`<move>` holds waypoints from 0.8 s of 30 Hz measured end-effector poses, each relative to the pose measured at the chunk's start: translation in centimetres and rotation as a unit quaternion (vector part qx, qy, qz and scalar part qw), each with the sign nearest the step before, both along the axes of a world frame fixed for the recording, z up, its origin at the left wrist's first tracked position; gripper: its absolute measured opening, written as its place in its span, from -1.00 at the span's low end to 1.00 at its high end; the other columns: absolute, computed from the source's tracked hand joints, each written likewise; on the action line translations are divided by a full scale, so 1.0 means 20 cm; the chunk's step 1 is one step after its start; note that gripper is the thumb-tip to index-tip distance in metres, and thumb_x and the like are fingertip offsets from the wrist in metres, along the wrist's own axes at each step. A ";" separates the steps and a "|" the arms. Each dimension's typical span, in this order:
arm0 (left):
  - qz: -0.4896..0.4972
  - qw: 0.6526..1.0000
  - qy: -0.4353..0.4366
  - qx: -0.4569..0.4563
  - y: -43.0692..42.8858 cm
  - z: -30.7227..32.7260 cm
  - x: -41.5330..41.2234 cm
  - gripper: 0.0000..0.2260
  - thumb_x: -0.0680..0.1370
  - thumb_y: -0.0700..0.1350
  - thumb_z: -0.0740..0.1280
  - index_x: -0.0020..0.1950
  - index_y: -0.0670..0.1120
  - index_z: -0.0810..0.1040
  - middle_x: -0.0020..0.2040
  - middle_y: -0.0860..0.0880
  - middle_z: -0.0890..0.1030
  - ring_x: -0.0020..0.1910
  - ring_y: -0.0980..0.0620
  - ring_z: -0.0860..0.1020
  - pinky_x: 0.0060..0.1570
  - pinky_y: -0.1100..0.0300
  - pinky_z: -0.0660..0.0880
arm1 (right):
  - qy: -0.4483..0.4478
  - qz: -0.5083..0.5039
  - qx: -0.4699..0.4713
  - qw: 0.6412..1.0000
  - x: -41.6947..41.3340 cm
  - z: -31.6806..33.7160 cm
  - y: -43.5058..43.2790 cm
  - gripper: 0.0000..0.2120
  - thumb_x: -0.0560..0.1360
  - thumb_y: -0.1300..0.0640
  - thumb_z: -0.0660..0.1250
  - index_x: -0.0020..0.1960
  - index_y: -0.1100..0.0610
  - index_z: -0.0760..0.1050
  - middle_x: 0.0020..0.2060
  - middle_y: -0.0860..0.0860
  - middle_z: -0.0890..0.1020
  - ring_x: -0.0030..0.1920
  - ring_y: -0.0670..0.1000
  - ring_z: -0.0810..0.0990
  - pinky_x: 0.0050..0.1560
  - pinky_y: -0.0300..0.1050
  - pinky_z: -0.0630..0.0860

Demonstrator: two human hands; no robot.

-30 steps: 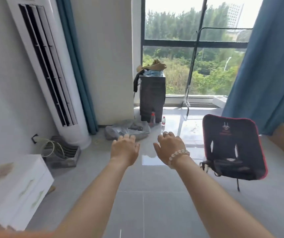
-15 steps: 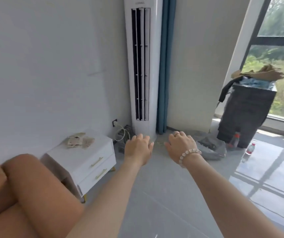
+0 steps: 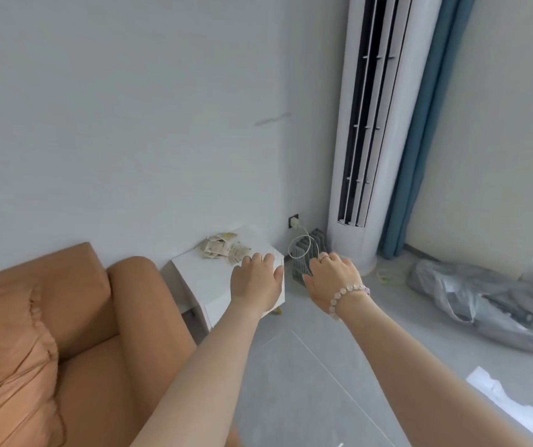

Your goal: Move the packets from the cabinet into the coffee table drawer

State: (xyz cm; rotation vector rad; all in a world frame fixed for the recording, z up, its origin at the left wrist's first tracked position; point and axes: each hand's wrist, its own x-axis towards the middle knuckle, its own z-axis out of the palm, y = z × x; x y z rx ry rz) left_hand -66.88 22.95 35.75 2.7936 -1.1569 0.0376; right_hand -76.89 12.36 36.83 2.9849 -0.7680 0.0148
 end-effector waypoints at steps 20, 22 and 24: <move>0.058 0.998 0.013 0.032 -0.62 -0.14 1.22 -0.63 0.65 0.05 0.00 0.34 -0.10 0.37 0.27 -0.11 0.46 0.26 -0.11 0.41 0.10 0.04 0.39 | -0.006 0.028 0.045 0.999 1.28 -0.12 -0.67 -0.64 0.63 0.02 -0.01 0.24 0.19 0.41 0.19 0.09 0.47 0.24 0.08 0.40 0.19 -0.07 0.33; 0.055 0.997 0.014 0.047 -0.65 -0.16 1.28 -0.63 0.65 0.05 0.00 0.33 -0.11 0.37 0.27 -0.11 0.46 0.26 -0.11 0.41 0.09 0.04 0.38 | 0.015 0.026 0.046 0.999 1.33 -0.17 -0.72 -0.63 0.63 0.01 -0.01 0.27 0.19 0.39 0.23 0.10 0.46 0.27 0.08 0.38 0.21 -0.06 0.32; 0.052 0.997 0.013 0.062 -0.66 -0.20 1.33 -0.63 0.65 0.06 0.01 0.33 -0.11 0.37 0.26 -0.10 0.47 0.26 -0.11 0.41 0.10 0.05 0.37 | 0.035 0.032 0.040 0.998 1.39 -0.20 -0.76 -0.61 0.63 0.01 -0.02 0.29 0.20 0.38 0.25 0.10 0.45 0.28 0.08 0.37 0.22 -0.06 0.32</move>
